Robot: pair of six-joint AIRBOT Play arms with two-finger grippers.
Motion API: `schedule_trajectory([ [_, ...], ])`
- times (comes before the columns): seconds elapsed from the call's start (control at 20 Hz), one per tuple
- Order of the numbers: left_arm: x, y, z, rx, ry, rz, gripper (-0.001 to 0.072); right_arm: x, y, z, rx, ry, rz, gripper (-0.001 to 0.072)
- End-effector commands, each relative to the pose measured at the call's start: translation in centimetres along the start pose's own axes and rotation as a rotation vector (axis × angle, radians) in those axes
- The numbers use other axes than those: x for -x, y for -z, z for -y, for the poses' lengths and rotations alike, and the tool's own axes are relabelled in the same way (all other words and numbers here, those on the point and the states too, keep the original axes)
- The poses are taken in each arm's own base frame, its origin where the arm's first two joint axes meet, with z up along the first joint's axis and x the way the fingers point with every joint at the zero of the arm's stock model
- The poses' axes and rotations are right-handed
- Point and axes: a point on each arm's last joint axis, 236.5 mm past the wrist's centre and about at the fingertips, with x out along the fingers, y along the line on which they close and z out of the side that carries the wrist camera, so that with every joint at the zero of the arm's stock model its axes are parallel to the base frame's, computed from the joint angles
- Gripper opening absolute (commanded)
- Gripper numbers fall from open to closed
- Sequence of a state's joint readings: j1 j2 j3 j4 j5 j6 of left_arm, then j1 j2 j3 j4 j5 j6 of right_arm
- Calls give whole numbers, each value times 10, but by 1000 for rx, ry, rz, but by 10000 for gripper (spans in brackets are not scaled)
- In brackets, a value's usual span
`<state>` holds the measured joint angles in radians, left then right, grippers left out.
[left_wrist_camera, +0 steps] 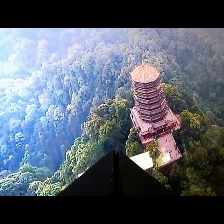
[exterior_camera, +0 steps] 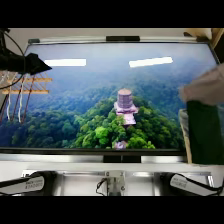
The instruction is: Fold the shirts.
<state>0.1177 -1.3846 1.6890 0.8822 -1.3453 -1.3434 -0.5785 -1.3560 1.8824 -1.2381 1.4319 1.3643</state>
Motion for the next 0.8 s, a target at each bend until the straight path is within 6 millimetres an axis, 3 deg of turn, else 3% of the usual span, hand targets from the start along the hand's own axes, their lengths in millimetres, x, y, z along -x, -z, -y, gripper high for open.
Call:
schedule_trajectory([
  [0.0, 0, 0, 0, 1, 2, -1, 32, 23, 58, 39, 0, 172, -232, 72],
  [0.4, 0, 0, 0, -26, 2, 0, 32, 76, 135, 65, -262, 273, -414, 72],
  [0.5, 0, 0, 0, -34, 2, 2, 32, 82, 165, 71, -308, 300, -451, 72],
  [0.75, 0, 0, 0, -48, 2, 1, 32, 73, 270, 79, -447, 324, -614, 72],
])
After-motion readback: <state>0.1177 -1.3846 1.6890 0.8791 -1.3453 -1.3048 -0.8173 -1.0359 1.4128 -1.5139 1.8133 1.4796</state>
